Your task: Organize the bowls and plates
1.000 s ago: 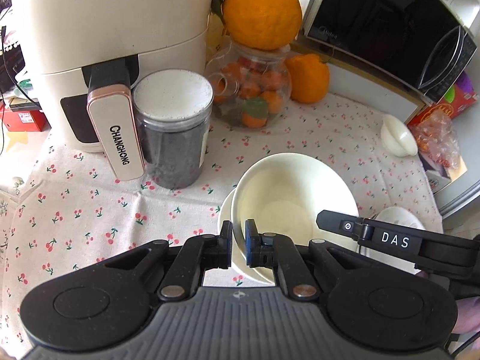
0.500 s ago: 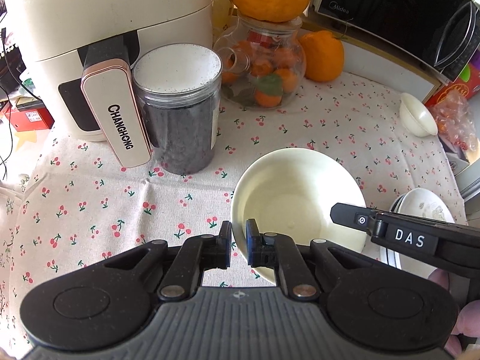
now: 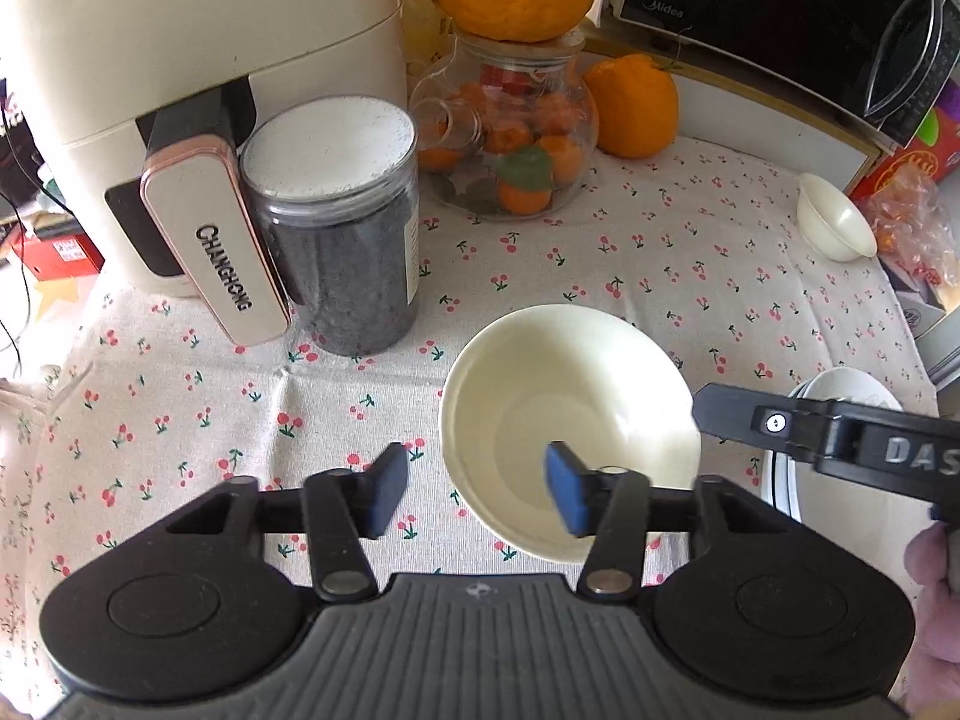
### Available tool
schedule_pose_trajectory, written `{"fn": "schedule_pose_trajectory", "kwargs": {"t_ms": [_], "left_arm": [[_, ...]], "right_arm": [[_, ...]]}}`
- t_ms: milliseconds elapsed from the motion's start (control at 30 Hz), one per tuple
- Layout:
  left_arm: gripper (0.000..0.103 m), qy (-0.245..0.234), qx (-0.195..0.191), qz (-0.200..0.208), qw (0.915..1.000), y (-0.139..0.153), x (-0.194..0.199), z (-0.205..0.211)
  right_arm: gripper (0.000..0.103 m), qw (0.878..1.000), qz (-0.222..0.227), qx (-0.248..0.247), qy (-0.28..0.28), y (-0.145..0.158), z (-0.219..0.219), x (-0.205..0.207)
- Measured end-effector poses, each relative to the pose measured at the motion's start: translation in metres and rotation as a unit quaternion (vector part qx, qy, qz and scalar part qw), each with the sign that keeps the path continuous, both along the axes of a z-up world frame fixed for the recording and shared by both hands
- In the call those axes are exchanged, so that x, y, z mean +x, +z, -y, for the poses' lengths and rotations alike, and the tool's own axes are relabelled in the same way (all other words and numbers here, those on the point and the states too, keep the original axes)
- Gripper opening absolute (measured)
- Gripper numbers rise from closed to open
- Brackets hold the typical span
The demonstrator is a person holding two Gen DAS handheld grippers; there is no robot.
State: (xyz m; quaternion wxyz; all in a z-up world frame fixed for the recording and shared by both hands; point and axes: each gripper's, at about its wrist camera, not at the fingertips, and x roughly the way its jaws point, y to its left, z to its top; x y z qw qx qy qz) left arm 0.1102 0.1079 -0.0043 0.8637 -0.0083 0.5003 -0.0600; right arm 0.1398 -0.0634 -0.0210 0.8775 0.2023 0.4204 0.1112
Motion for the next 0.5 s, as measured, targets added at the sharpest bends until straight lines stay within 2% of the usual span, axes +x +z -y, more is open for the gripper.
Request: {"fn": "schedule_pose_trajectory", "kwargs": {"t_ms": [33, 100, 167, 500], "left_arm": [[0.057, -0.002, 0.003, 0.002, 1.0000, 0.002, 0.000, 0.002], [0.070, -0.009, 0.004, 0.009, 0.9999, 0.006, -0.001, 0.007], [0.075, -0.012, 0.006, 0.018, 0.9997, 0.010, -0.003, 0.011], [0.089, -0.026, 0.016, 0.046, 0.9985, 0.023, -0.005, 0.031]], "right_arm": [[0.051, 1.000, 0.007, -0.001, -0.003, 0.005, 0.002, -0.004], [0.061, 1.000, 0.021, -0.009, -0.001, 0.013, 0.006, -0.010], [0.066, 0.999, 0.028, -0.025, -0.003, 0.019, 0.009, -0.016], [0.077, 0.998, 0.037, -0.053, -0.020, 0.031, 0.033, -0.027]]}}
